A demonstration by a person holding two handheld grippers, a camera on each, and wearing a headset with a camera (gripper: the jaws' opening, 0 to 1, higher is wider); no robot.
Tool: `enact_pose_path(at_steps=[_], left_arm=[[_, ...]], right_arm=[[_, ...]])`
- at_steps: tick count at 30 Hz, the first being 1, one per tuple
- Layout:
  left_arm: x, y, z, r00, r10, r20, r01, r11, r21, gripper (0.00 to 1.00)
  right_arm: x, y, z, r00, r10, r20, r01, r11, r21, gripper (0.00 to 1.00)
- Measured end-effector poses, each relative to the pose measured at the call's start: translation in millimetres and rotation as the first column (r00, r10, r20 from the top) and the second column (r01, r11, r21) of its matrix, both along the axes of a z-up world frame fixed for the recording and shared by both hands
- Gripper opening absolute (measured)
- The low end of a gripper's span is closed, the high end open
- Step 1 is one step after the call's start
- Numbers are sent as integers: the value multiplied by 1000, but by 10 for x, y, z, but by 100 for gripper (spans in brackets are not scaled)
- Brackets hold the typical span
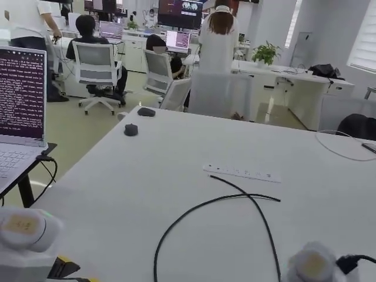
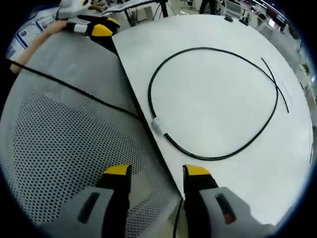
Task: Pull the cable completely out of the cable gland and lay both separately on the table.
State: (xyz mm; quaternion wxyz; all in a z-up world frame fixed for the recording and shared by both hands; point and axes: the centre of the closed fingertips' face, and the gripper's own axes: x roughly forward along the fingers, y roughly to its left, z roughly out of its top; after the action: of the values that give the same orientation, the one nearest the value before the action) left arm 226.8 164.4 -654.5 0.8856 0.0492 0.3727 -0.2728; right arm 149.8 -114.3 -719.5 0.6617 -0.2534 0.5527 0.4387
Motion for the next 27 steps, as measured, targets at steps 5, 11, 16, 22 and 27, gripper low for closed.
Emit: enact_pose_path(at_steps=[5,11,16,22,27], left_arm=[[-2,5,-15,1000,-5,-8,5,1000,1,40],[-4,5,-23,1000,-14,-12,14,1000,1,39],[0,8,-28,1000,-14,-14,14,1000,3,39],[16,5,-24,1000,-12,-6,12,1000,-4,37],[-1,-18,-23,1000,-20,-4,20,1000,-8,36]], right_arm=[[131,198,-92,998,58,-5,-58,998,0,38],[215,397,-153,996,86,-8,-87,996,-5,36],[292,418,-280,997,64,32,-65,998,2,31],[300,351,-383,995,85,59,-85,996,3,29],[236,376,-414,993,107,53,-109,994,33,22]])
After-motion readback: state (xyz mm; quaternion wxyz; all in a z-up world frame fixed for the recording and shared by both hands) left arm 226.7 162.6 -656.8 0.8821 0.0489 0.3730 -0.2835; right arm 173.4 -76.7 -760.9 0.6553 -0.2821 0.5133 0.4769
